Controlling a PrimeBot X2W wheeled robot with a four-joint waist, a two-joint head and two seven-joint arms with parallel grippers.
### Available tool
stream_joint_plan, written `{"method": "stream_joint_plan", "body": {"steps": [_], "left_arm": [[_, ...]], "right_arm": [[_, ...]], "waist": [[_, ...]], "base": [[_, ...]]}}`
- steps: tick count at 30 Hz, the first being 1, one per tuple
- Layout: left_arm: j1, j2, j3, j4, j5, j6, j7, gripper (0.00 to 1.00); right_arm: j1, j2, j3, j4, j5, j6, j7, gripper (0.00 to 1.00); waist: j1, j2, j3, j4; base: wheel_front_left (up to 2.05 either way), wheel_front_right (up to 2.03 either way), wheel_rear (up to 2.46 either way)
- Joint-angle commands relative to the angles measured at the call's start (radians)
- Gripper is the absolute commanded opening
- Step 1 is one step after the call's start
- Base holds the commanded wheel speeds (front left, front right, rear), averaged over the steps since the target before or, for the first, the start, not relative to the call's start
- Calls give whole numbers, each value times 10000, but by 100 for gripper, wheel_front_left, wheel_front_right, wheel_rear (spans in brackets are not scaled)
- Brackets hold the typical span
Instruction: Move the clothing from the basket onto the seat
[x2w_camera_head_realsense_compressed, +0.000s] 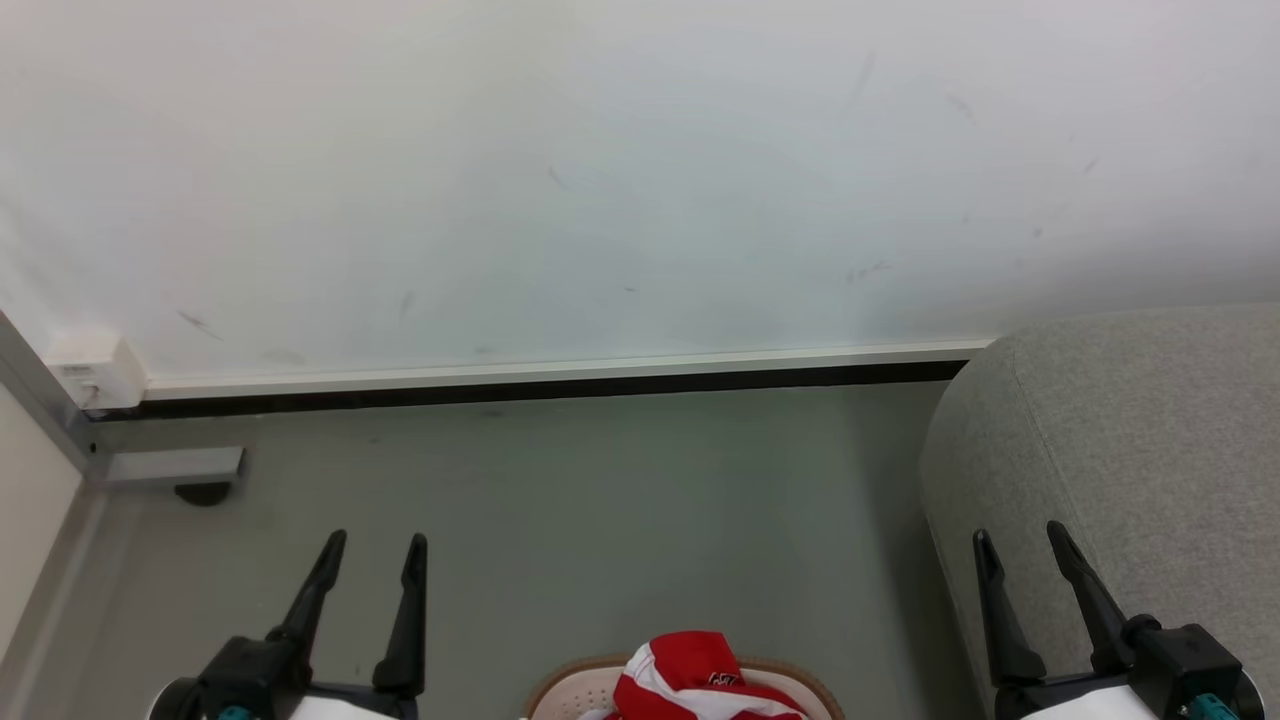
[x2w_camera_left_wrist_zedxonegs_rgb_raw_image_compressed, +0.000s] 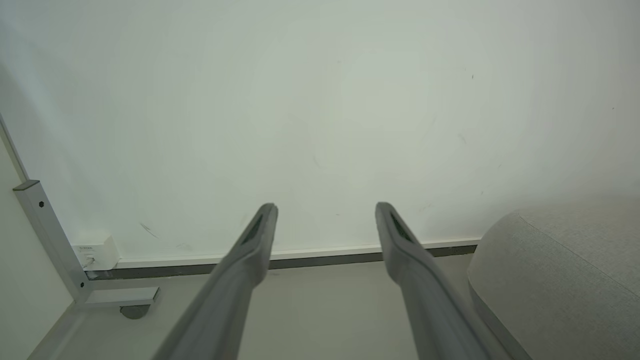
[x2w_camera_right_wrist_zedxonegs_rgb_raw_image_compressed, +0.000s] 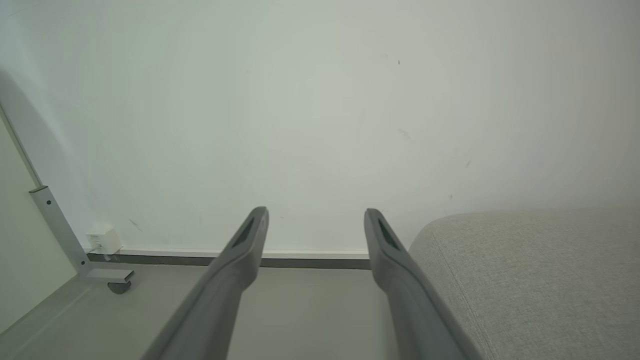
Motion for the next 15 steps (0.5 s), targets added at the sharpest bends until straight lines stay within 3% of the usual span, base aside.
{"method": "stream_joint_plan", "body": {"steps": [1, 15], "left_arm": [[-5, 21, 71, 20, -103, -30, -10, 100], [-99, -9, 28, 33, -178, -75, -8, 100]], "right_arm": [[-69, -1, -4, -10, 52, -21, -19, 100], [-135, -3, -138, -105, 364, -21, -19, 100]], "waist": [[0, 0, 7, -11], [0, 0, 127, -331]], "base": [[0, 0, 0], [0, 0, 0]]}}
